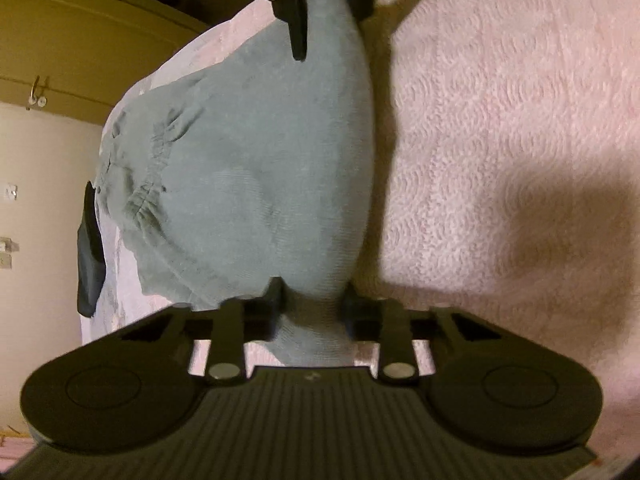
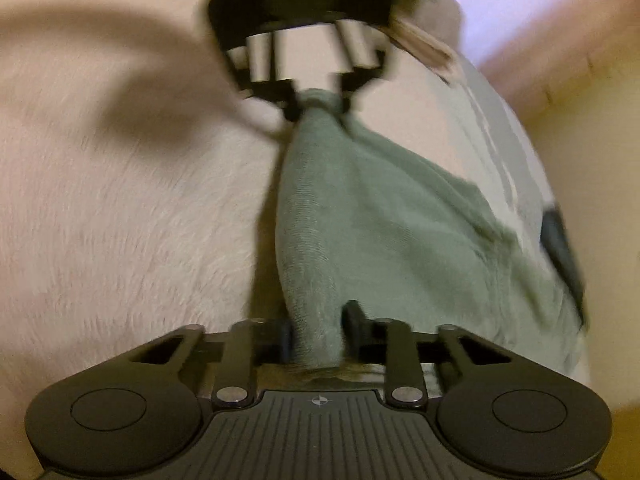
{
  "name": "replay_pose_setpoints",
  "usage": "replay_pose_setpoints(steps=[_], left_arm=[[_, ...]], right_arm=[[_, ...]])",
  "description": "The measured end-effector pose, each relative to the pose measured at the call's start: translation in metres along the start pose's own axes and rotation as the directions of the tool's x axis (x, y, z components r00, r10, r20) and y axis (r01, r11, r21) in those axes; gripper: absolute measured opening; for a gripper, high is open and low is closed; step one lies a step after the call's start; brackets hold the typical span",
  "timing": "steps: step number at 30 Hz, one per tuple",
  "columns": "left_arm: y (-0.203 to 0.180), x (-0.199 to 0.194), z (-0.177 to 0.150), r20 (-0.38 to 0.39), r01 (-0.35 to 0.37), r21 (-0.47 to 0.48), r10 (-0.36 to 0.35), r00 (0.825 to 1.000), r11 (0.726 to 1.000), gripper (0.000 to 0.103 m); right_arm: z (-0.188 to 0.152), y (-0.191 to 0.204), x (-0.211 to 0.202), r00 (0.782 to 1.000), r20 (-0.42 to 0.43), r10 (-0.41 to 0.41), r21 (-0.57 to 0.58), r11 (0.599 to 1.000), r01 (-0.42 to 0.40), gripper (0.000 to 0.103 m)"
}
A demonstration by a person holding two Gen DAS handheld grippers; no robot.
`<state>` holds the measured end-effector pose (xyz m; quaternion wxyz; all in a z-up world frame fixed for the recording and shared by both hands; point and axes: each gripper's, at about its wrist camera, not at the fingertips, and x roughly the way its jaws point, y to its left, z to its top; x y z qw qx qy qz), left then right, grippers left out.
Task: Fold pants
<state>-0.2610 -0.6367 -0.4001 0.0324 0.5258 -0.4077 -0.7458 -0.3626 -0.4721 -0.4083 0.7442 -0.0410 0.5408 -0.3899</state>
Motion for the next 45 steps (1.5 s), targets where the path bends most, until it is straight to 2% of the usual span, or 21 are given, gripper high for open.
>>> replay_pose_setpoints(steps=[2, 7, 10, 12, 15, 18, 21, 24, 25, 30, 33, 36, 38, 40, 43, 45], left_arm=[[0.016, -0.012, 0.003, -0.004, 0.013, -0.036, -0.013, 1.000, 0.999, 0.015], [0.049, -0.061, 0.013, 0.009, 0.021, -0.076, -0.020, 1.000, 0.997, 0.014], [0.055, -0.098, 0.028, 0.016, 0.071, -0.106, -0.069, 0.997, 0.992, 0.014], [0.052, -0.122, 0.039, 0.026, 0.125, -0.156, -0.123, 0.992, 0.980, 0.014], [0.043, -0.150, 0.055, 0.032, 0.215, -0.206, -0.213, 0.976, 0.955, 0.014], [0.050, -0.166, 0.064, 0.038, 0.293, -0.290, -0.295, 0.955, 0.911, 0.014], [0.085, -0.169, 0.068, 0.035, 0.330, -0.334, -0.338, 0.941, 0.883, 0.014], [0.143, -0.168, 0.068, 0.043, 0.374, -0.392, -0.389, 0.920, 0.841, 0.014], [0.167, -0.162, 0.070, 0.046, 0.400, -0.410, -0.419, 0.907, 0.820, 0.014], [0.285, -0.120, 0.078, 0.058, 0.411, -0.426, -0.429, 0.901, 0.806, 0.014], [0.346, -0.075, 0.084, 0.054, 0.426, -0.438, -0.450, 0.891, 0.792, 0.015], [0.393, -0.019, 0.084, 0.056, 0.451, -0.461, -0.482, 0.874, 0.764, 0.015], [0.421, 0.028, 0.082, 0.071, 0.482, -0.487, -0.517, 0.853, 0.728, 0.015], [0.439, 0.066, 0.082, 0.088, 0.510, -0.512, -0.549, 0.831, 0.691, 0.015], [0.456, 0.125, 0.073, 0.115, 0.544, -0.552, -0.589, 0.800, 0.631, 0.015], [0.465, 0.163, 0.070, 0.127, 0.563, -0.574, -0.614, 0.779, 0.595, 0.015]], right_arm=[[0.008, -0.016, -0.016, 1.000, 0.003, 0.031, 0.048, 0.998, -0.031, 0.017], [0.026, -0.034, -0.078, 0.998, 0.037, 0.056, 0.057, 0.997, -0.058, 0.015], [0.032, -0.033, -0.119, 0.993, 0.044, 0.112, 0.084, 0.990, -0.116, 0.015], [0.032, -0.030, -0.144, 0.983, 0.049, 0.178, 0.114, 0.977, -0.183, 0.015], [0.034, -0.024, -0.173, 0.955, 0.056, 0.290, 0.149, 0.944, -0.295, 0.015], [0.034, -0.034, -0.186, 0.932, 0.072, 0.355, 0.187, 0.913, -0.362, 0.015], [0.040, -0.072, -0.192, 0.918, 0.105, 0.382, 0.258, 0.881, -0.396, 0.015], [0.039, -0.123, -0.196, 0.910, 0.141, 0.390, 0.316, 0.853, -0.415, 0.015], [0.038, -0.144, -0.196, 0.903, 0.156, 0.400, 0.343, 0.835, -0.430, 0.015], [0.021, -0.243, -0.173, 0.882, 0.225, 0.414, 0.436, 0.767, -0.472, 0.015], [0.000, -0.299, -0.147, 0.868, 0.267, 0.419, 0.500, 0.710, -0.496, 0.015], [-0.024, -0.351, -0.105, 0.858, 0.285, 0.428, 0.558, 0.653, -0.512, 0.015], [-0.044, -0.379, -0.073, 0.850, 0.284, 0.443, 0.602, 0.608, -0.518, 0.015], [-0.070, -0.405, -0.037, 0.837, 0.288, 0.465, 0.664, 0.533, -0.525, 0.015], [-0.096, -0.432, 0.013, 0.822, 0.286, 0.493, 0.723, 0.453, -0.522, 0.015], [-0.109, -0.444, 0.039, 0.813, 0.284, 0.508, 0.744, 0.419, -0.521, 0.015]])
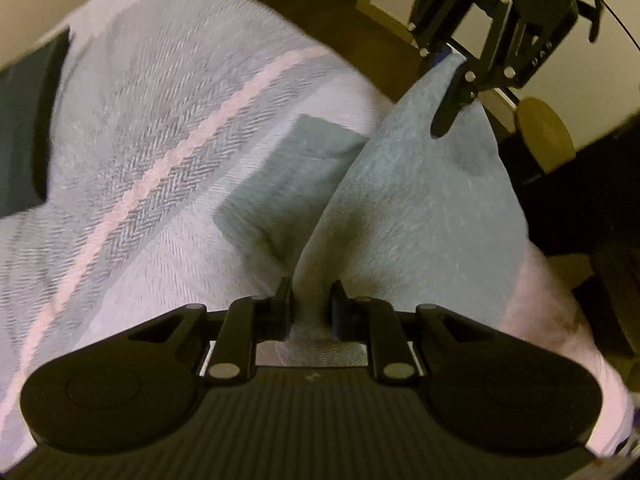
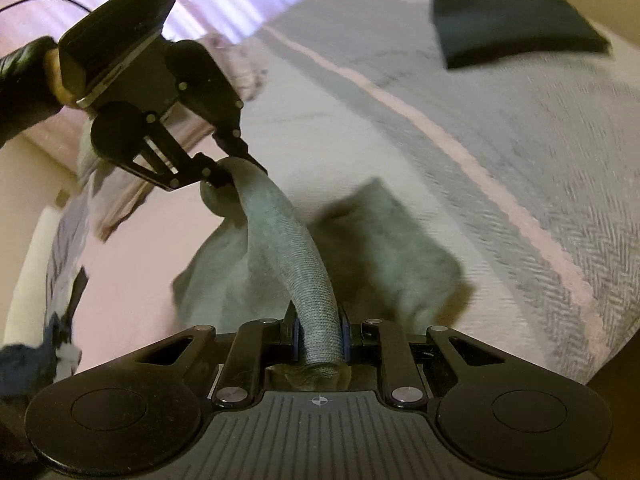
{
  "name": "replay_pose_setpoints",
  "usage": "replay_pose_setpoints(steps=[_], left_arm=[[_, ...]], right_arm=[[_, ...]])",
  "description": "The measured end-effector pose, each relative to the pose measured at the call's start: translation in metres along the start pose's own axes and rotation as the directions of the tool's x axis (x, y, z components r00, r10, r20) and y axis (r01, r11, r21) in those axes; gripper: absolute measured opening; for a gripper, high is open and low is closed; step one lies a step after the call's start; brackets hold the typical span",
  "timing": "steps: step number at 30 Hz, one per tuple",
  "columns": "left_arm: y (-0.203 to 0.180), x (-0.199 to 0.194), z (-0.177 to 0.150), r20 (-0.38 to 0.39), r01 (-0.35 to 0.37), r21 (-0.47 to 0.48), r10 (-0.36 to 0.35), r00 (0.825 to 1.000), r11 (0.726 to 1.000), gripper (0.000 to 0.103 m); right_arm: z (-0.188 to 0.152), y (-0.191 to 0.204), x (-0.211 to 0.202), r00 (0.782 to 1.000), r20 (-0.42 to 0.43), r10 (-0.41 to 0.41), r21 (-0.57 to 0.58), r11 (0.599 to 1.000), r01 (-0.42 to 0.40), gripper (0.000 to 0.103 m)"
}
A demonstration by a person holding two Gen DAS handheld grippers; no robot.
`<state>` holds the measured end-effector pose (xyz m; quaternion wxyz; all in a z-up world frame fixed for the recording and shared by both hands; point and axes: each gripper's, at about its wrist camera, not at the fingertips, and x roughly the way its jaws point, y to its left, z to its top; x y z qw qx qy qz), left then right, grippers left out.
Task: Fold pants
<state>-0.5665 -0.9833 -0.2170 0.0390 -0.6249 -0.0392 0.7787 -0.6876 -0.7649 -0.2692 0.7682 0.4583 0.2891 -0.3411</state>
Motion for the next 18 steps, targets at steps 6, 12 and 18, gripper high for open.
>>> replay_pose_setpoints(steps=[6, 12, 18], left_arm=[[0.058, 0.048, 0.017, 0.007, 0.060, -0.105, -0.060, 0.998, 0.993, 0.017], [0.093, 0.068, 0.001, 0.053, 0.040, -0.307, -0.025, 0.998, 0.951, 0.039], [0.090, 0.032, -0.030, 0.112, -0.016, -0.451, 0.074, 0.991, 0.893, 0.040]], right_arm=[[0.010, -0.063, 0.029, 1.000, -0.015, 0.016, 0.119, 0.993, -0.014, 0.016], [-0.015, -0.106, 0.034, 0.998, 0.054, -0.027, 0.357, 0.934, 0.006, 0.036], [-0.034, -0.082, -0.010, 0.972, 0.147, -0.181, 0.400, 0.910, 0.109, 0.038]])
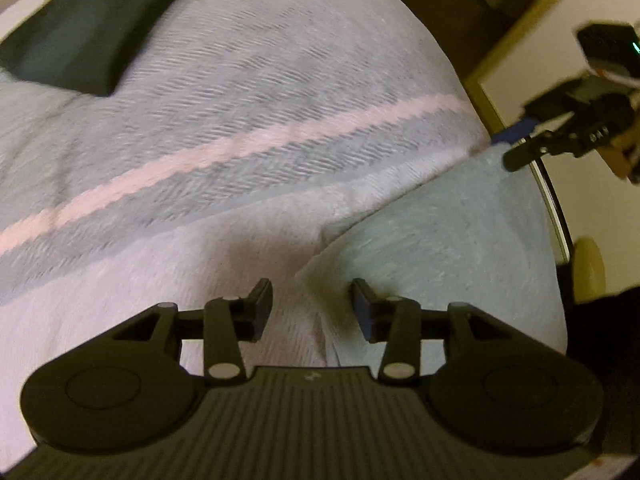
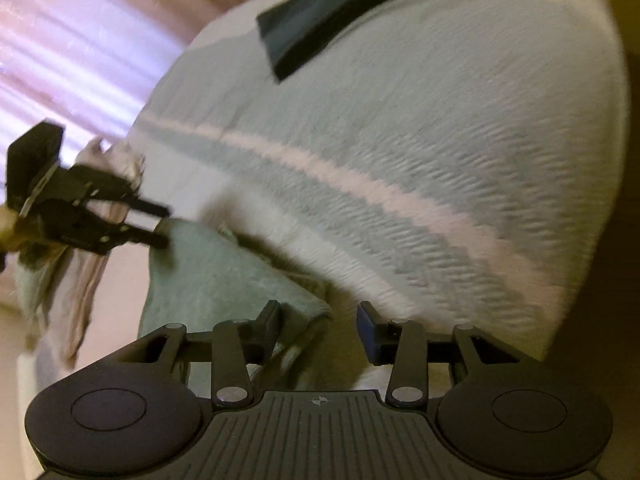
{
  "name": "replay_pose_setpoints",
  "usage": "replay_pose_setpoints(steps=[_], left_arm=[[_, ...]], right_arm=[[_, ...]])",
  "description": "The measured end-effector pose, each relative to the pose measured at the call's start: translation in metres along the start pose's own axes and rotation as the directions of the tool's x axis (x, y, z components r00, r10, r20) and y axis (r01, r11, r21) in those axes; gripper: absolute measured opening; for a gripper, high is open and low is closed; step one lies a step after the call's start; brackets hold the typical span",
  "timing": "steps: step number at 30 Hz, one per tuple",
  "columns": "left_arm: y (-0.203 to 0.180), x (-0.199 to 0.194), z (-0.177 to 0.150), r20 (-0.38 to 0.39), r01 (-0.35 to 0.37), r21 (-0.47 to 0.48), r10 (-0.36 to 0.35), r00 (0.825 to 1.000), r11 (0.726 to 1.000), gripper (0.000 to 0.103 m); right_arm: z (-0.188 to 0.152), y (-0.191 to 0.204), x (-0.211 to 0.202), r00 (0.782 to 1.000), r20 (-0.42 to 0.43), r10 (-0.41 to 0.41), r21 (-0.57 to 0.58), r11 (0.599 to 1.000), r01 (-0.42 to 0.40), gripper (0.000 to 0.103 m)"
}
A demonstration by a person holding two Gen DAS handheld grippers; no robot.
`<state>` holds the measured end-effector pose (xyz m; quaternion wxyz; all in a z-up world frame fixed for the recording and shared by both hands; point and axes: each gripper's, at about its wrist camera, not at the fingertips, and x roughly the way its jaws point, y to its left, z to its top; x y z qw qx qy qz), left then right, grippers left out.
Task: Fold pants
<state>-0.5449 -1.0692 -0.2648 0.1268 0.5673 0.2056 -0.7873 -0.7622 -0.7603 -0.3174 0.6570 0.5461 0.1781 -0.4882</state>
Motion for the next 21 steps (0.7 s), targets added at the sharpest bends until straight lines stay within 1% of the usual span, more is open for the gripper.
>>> replay_pose_setpoints(steps=[2, 3, 4, 5, 6, 8, 9, 11, 12, 15, 17, 19, 21], left_arm=[[-0.006, -0.016, -0.007, 0.036, -0.040, -0.025, 0.041, 0.999, 0.999, 0.033], [-0.010, -0.023, -0.010, 0.055, -0.063, -0.037, 0.065, 0.996, 0.997, 0.031], [-0.014, -0.029, -0.012, 0.075, -0.072, -0.049, 0.075, 0.994, 0.996, 0.031], [-0.019, -0.035, -0.014, 0.104, -0.079, -0.064, 0.085, 0.991, 0.995, 0.031], [-0.024, -0.039, -0.015, 0.130, -0.078, -0.080, 0.089, 0.988, 0.994, 0.031], [-0.032, -0.038, -0.016, 0.179, -0.010, -0.128, 0.033, 0.983, 0.992, 0.031], [-0.037, -0.031, -0.016, 0.187, 0.019, -0.138, 0.007, 0.982, 0.990, 0.031], [-0.044, -0.010, -0.011, 0.169, 0.018, -0.128, 0.004, 0.986, 0.992, 0.031], [-0.046, 0.003, -0.007, 0.159, 0.014, -0.123, 0.006, 0.987, 0.992, 0.031], [-0.037, 0.037, 0.003, 0.127, -0.012, -0.138, 0.030, 0.992, 0.990, 0.030], [-0.026, 0.054, 0.006, 0.112, -0.012, -0.161, 0.031, 0.993, 0.987, 0.031], [-0.018, 0.066, 0.008, 0.101, -0.015, -0.170, 0.033, 0.994, 0.985, 0.033], [-0.013, 0.069, 0.008, 0.097, -0.009, -0.189, 0.028, 0.995, 0.982, 0.033]], right_arm=[[-0.007, 0.015, -0.021, 0.996, 0.077, -0.055, -0.030, 0.998, 0.057, 0.038], [-0.010, 0.025, -0.029, 0.993, 0.110, -0.052, -0.052, 0.997, 0.058, 0.038], [-0.013, 0.034, -0.032, 0.990, 0.134, -0.045, -0.071, 0.996, 0.055, 0.038], [-0.016, 0.041, -0.035, 0.988, 0.150, -0.032, -0.087, 0.995, 0.046, 0.038], [-0.019, 0.047, -0.034, 0.988, 0.152, -0.004, -0.099, 0.995, 0.019, 0.038], [-0.022, 0.052, -0.019, 0.992, 0.104, 0.069, -0.107, 0.993, -0.058, 0.038], [-0.023, 0.053, -0.008, 0.994, 0.083, 0.077, -0.111, 0.992, -0.067, 0.038], [-0.023, 0.044, 0.015, 0.997, 0.037, 0.073, -0.103, 0.992, -0.068, 0.038], [-0.022, 0.035, 0.025, 0.998, 0.027, 0.048, -0.081, 0.996, -0.046, 0.038], [-0.017, 0.006, 0.044, 0.999, 0.025, 0.028, -0.040, 0.999, -0.027, 0.038], [-0.013, -0.007, 0.052, 1.000, 0.021, 0.019, -0.025, 1.000, -0.019, 0.038], [-0.008, -0.016, 0.059, 1.000, 0.015, 0.005, -0.016, 1.000, -0.005, 0.039], [-0.005, -0.020, 0.059, 1.000, 0.003, 0.019, -0.011, 1.000, -0.019, 0.039]])
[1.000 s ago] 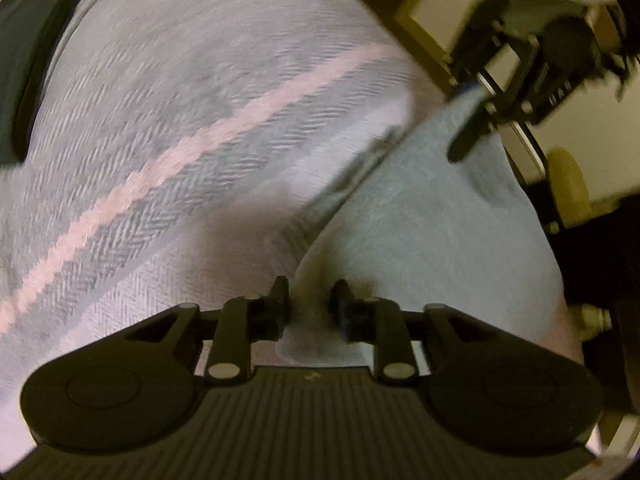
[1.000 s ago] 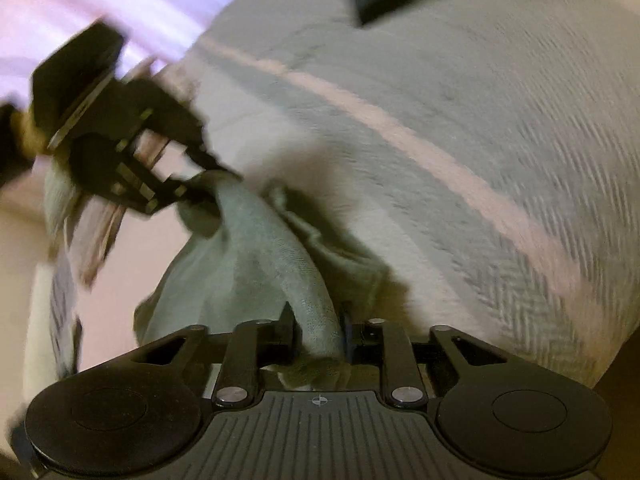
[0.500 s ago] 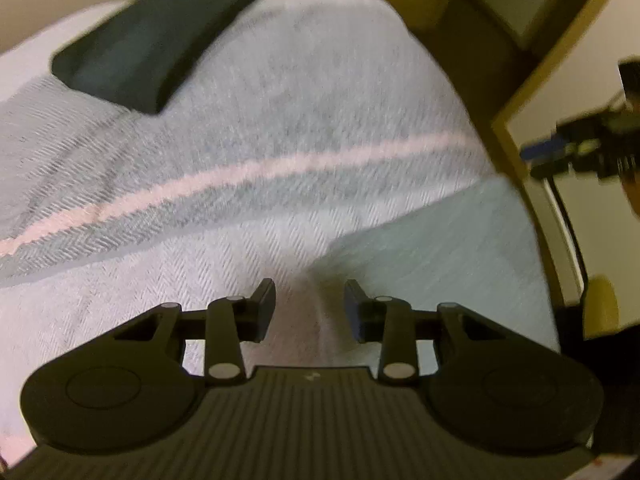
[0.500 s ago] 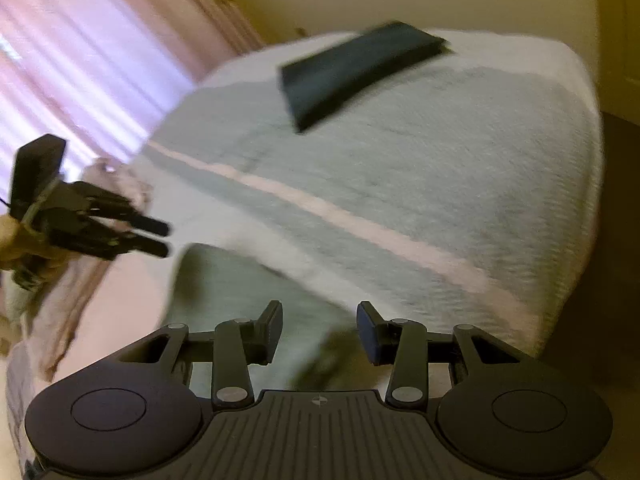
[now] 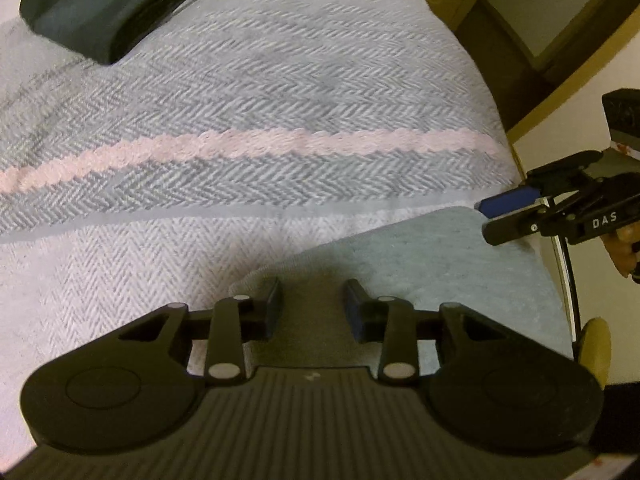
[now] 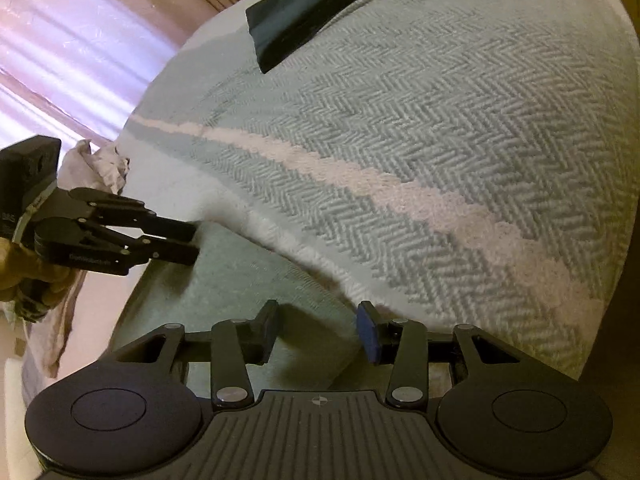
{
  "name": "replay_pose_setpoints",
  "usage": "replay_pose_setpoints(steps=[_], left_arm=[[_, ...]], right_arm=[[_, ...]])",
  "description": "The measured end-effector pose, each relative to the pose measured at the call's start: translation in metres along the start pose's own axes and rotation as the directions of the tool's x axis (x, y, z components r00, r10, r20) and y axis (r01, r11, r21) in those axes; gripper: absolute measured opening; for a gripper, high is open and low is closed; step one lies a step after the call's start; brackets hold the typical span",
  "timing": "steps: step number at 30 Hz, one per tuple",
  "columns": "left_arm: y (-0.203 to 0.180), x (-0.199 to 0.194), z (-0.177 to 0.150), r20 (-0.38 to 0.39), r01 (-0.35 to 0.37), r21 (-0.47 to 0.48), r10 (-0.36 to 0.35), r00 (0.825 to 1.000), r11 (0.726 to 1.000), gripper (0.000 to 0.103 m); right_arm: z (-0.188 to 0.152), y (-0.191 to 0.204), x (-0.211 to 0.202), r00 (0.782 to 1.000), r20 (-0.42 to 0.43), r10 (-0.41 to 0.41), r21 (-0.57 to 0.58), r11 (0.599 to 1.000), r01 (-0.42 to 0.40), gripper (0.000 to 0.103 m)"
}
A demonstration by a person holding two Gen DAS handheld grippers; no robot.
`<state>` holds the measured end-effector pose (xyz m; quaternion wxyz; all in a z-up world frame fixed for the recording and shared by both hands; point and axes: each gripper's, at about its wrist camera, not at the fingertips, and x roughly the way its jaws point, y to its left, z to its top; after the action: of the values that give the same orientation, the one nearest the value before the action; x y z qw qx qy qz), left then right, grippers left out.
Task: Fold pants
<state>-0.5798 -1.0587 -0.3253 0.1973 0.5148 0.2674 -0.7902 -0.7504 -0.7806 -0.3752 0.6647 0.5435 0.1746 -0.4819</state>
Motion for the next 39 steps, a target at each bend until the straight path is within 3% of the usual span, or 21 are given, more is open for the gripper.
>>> replay_pose_setpoints(steps=[5, 7, 10, 13, 19, 23, 26, 33, 36, 39], left_arm=[[-0.005, -0.003, 0.003, -0.021, -0.028, -0.003, 0.028, 0.999, 1.000, 0.033], [-0.007, -0.004, 0.004, -0.026, -0.045, -0.010, 0.044, 0.999, 0.999, 0.033], [-0.012, 0.000, 0.005, -0.027, -0.067, -0.014, 0.067, 0.997, 0.998, 0.034], [-0.013, 0.007, 0.002, -0.012, -0.078, -0.013, 0.078, 0.997, 0.997, 0.034], [-0.009, 0.003, 0.003, 0.013, -0.085, -0.127, 0.087, 0.996, 0.988, 0.035], [-0.015, -0.029, -0.005, 0.045, -0.105, -0.234, 0.119, 0.992, 0.966, 0.032], [-0.027, -0.063, -0.027, 0.066, -0.138, -0.288, 0.164, 0.984, 0.948, 0.033], [-0.065, -0.130, -0.130, 0.113, -0.145, -0.473, 0.224, 0.968, 0.869, 0.043], [-0.085, -0.150, -0.187, 0.116, -0.138, -0.578, 0.248, 0.962, 0.804, 0.044], [-0.101, -0.167, -0.243, 0.125, -0.114, -0.689, 0.272, 0.954, 0.716, 0.044]], right_arm=[[-0.004, 0.032, -0.033, 0.997, 0.052, -0.057, -0.112, 0.992, 0.062, 0.039], [-0.013, 0.053, -0.041, 0.997, 0.076, -0.023, -0.168, 0.985, 0.035, 0.039], [-0.029, 0.068, -0.031, 0.999, 0.022, 0.049, -0.215, 0.976, -0.043, 0.039], [-0.042, 0.056, 0.000, 0.999, -0.029, 0.020, -0.227, 0.973, -0.026, 0.039], [-0.032, 0.047, 0.004, 0.993, -0.104, 0.047, -0.232, 0.970, -0.071, 0.039], [-0.027, 0.061, -0.023, 0.995, -0.100, 0.013, -0.235, 0.971, -0.036, 0.040], [-0.035, 0.072, -0.046, 0.996, -0.084, 0.003, -0.236, 0.971, -0.023, 0.047], [-0.084, 0.100, -0.083, 0.996, -0.080, -0.047, -0.240, 0.970, 0.026, 0.053], [-0.113, 0.120, -0.094, 0.996, -0.082, -0.040, -0.243, 0.970, 0.019, 0.054], [-0.142, 0.139, -0.096, 0.993, -0.103, -0.057, -0.250, 0.968, 0.029, 0.054]])
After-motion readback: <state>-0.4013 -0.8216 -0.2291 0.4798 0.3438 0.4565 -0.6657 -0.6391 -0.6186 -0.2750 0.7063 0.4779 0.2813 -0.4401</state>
